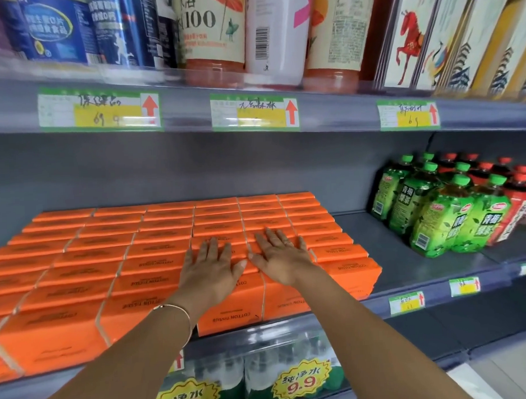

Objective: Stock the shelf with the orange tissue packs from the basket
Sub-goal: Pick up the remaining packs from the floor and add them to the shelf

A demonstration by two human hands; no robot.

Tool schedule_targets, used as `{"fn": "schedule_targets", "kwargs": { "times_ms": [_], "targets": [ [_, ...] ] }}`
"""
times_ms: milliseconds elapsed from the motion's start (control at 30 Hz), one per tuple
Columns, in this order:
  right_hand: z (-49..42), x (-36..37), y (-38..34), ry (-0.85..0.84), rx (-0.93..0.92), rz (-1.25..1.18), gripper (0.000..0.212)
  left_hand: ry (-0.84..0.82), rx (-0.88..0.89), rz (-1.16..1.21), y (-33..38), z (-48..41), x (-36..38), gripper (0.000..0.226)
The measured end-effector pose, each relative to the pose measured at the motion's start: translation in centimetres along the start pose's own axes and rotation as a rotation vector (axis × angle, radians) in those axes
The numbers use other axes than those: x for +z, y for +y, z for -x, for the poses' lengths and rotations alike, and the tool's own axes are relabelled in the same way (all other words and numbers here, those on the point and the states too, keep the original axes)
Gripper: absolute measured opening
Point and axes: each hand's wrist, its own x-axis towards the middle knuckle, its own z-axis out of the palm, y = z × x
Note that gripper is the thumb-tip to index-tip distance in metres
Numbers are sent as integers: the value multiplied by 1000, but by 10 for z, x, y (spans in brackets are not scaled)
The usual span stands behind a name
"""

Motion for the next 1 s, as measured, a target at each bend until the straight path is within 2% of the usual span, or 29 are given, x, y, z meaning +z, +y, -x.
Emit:
{"fn": "schedule_targets", "kwargs": {
  "times_ms": [500,633,800,1000],
  "targets": [
    [4,-3,2,26,12,0,69,5,49,-5,2,3,-4,68],
    [10,-4,-16,128,-18,-70,64,81,61,31,-5,10,-11,65],
    [22,3,-69,168,-171,-46,58,154,33,68,-47,40,-14,58],
    [27,5,-141,121,-252,-24,57,227,-143,106,-132,80,-20,53]
  ]
}}
